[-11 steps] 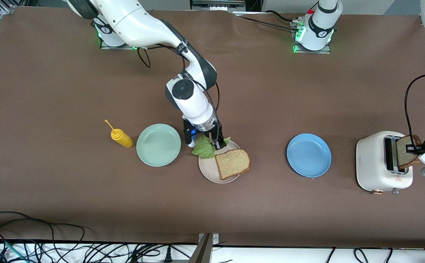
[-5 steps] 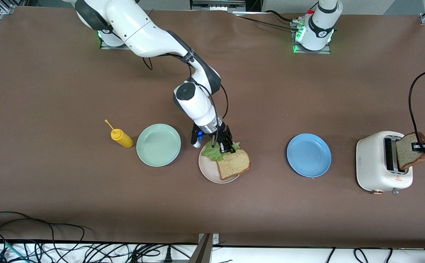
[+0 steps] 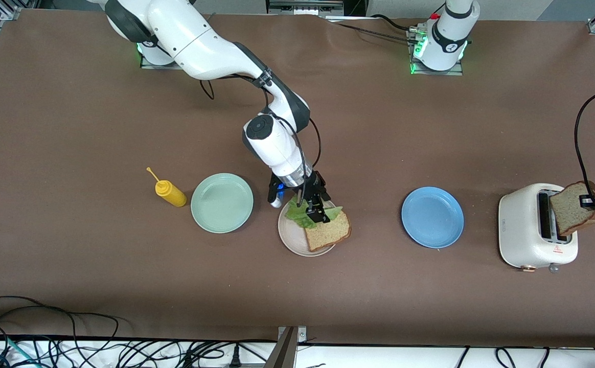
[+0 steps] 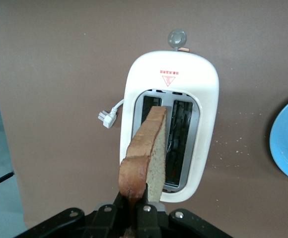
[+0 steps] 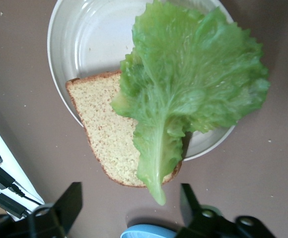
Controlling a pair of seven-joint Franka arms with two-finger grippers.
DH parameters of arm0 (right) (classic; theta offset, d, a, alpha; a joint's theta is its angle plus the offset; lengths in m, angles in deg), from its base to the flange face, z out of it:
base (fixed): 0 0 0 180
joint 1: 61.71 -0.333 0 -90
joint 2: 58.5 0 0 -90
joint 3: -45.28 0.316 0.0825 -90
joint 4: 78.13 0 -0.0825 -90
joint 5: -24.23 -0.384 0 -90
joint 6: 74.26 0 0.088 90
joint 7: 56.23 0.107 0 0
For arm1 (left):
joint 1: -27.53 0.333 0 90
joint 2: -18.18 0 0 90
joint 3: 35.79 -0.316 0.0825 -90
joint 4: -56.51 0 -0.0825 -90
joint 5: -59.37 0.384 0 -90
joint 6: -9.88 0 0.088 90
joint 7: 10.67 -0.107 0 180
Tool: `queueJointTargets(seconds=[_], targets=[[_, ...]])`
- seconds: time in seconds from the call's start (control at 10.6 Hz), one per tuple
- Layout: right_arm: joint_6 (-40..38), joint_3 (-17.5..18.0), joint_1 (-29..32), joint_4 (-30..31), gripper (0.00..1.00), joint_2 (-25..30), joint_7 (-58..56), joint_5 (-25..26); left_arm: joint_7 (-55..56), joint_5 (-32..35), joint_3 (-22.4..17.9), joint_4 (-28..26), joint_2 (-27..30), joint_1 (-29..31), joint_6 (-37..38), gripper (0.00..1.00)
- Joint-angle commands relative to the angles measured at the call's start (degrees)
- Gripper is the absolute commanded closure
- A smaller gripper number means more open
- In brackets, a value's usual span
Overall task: Make sandwich on beige plate with both arms
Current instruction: 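Lay the lettuce on the bread while the left gripper lifts the slice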
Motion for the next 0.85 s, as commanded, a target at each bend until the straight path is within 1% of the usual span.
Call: queueJointTargets(seconds=[0.0, 0.19, 0.38, 0.47, 0.57, 0.66, 0.76], targets=[[-10.71, 0.2, 1.77, -3.52, 0.0, 3.0, -0.2, 0.43, 0.3, -3.52, 0.96, 2.98, 0.73, 0.49, 4.16, 1.0], [-22.22, 0.02, 3.7, -6.43, 0.0, 5.38, -7.19, 0.44, 6.17, -12.55, 0.96, 2.9, 1.17, 0.31, 5.66, 1.0], [-28.66, 0.02, 5.63, -6.35, 0.0, 7.93, -16.16, 0.61, 9.43, -17.32, 0.96, 2.98, 1.43, -0.12, 6.8, 1.0], [-32.61, -0.07, 7.03, -6.35, 0.0, 9.5, -22.73, 0.7, 13.19, -21.6, 1.13, 2.98, 1.52, -0.21, 7.07, 1.0], [-36.73, -0.24, 8.01, -6.27, 0.0, 11.09, -30.1, 0.88, 17.06, -27.82, 1.14, 2.64, 1.52, -0.39, 7.08, 1.0], [-39.47, -1.81, 8.28, -5.13, 0.0, 13.1, -38.09, 0.97, 20.05, -32.58, 1.14, 2.02, 1.52, -1.17, 6.99, 1.0], [-42.72, -3.13, 9.24, -1.38, 0.0, 16.6, -47.4, 0.97, 21.48, -35.85, 1.22, 1.67, 1.44, -2.05, 6.99, 1.0]])
